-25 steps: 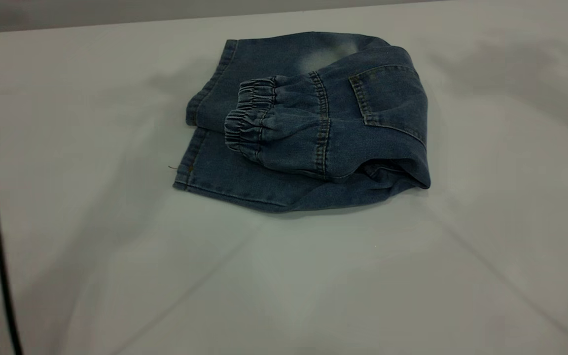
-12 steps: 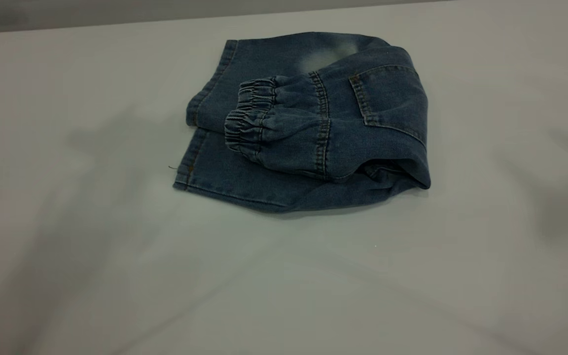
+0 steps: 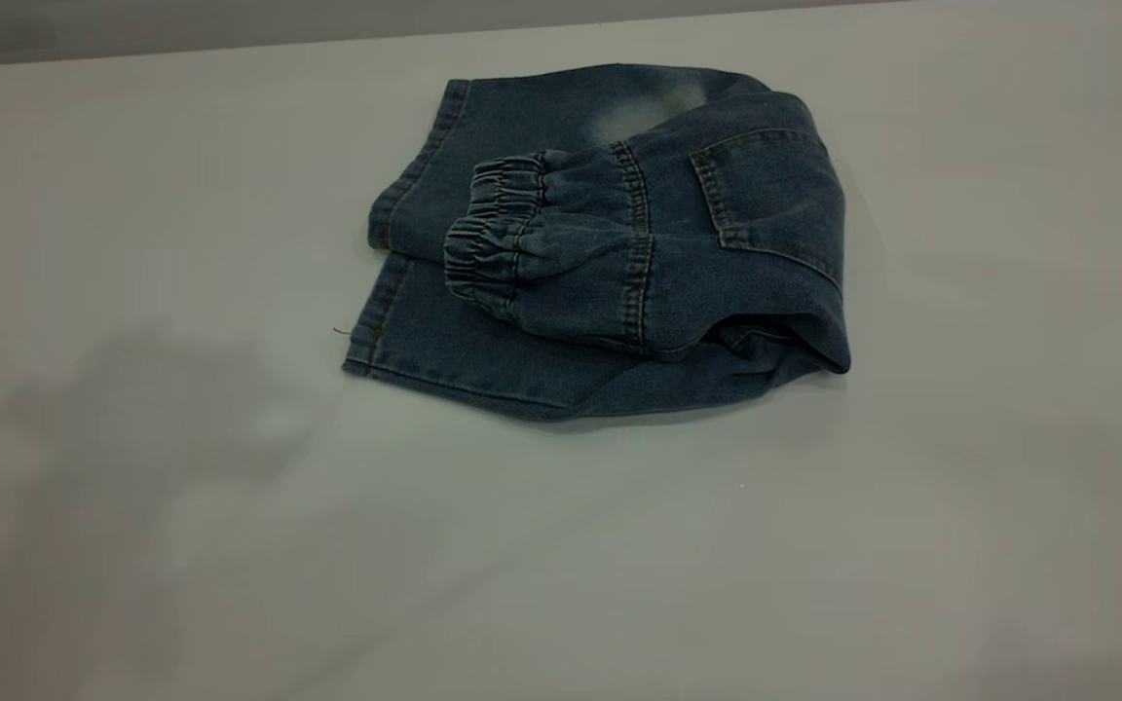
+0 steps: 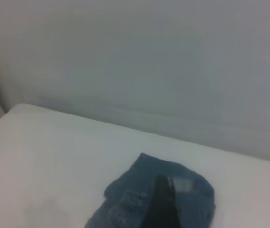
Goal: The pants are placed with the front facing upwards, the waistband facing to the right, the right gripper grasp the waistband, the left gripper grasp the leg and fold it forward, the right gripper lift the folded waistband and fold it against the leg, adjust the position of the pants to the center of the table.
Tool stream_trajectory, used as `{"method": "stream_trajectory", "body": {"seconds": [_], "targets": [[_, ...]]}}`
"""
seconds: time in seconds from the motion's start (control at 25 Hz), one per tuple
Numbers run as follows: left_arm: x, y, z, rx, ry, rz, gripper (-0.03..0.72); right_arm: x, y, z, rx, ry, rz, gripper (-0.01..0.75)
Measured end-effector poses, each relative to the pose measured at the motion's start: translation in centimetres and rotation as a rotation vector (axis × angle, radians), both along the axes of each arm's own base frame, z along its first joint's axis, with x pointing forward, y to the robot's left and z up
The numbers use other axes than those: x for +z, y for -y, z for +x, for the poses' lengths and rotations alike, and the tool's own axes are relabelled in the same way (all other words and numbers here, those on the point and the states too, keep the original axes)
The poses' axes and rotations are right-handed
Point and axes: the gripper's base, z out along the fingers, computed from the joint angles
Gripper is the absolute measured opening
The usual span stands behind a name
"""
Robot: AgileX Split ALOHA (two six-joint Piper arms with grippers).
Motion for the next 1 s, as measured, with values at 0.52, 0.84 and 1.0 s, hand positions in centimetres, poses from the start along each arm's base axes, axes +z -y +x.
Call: {"method": "stream_trajectory", "body": {"seconds": [0.52, 0.84, 1.0], "targets": [[-0.3, 0.9, -2.6, -0.107, -0.077, -0.180, 0.452, -10.7, 0.8, -7.9, -0.018, 0.056, -0.091, 0.532], [-3.7, -0.7, -6.8, -0.217, -0.137, -0.103, 0.452, -16.4, 1.2, -6.5, -0.020, -0.034, -0.221, 0.532], [-6.4, -2.0, -9.5, -0.221, -0.173, -0.083, 0.452, -18.8, 1.2, -5.2, 0.007, -0.111, -0.261, 0.532]]}}
